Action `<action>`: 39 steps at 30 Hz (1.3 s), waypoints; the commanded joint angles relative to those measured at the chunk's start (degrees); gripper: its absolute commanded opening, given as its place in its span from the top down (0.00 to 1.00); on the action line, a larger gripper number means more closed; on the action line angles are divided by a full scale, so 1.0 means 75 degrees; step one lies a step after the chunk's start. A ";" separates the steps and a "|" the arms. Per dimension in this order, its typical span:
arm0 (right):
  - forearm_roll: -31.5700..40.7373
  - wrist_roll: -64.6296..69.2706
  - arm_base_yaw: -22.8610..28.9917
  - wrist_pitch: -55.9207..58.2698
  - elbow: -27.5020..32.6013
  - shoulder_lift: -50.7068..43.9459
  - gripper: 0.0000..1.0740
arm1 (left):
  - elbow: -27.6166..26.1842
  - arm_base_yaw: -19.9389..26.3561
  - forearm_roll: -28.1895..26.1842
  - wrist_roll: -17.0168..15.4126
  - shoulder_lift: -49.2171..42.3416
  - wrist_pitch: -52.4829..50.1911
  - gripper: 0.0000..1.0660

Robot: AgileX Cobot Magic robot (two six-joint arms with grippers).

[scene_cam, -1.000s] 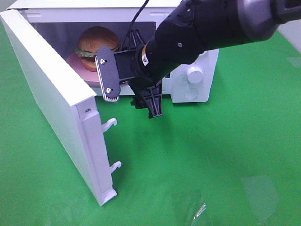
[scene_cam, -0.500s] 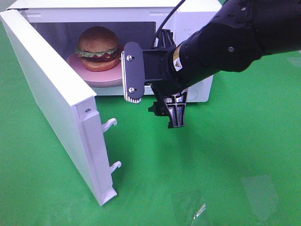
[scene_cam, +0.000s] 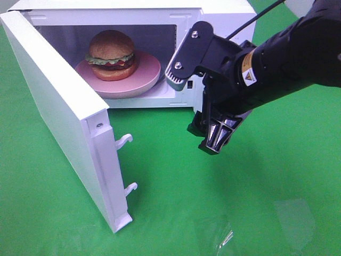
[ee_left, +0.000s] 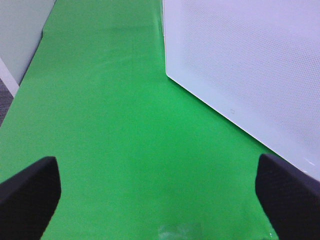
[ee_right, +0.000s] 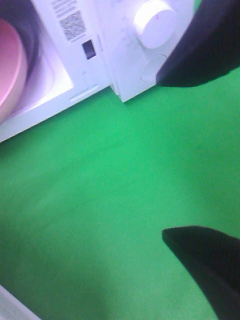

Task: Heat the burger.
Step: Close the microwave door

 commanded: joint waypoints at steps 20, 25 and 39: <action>0.0367 0.3782 -0.1635 0.4477 0.0168 -0.2468 0.29 | 0.0015 0.0000 0.0008 0.0008 -0.0176 -0.0099 0.08; 0.0413 0.3774 -0.1635 0.5271 0.0504 -0.3346 0.29 | 0.0015 0.0000 0.0008 0.0008 -0.0176 -0.0099 0.08; 0.1131 0.3713 -0.1635 0.5691 0.1543 -0.5959 0.29 | 0.0015 0.0000 0.0008 0.0008 -0.0176 -0.0099 0.08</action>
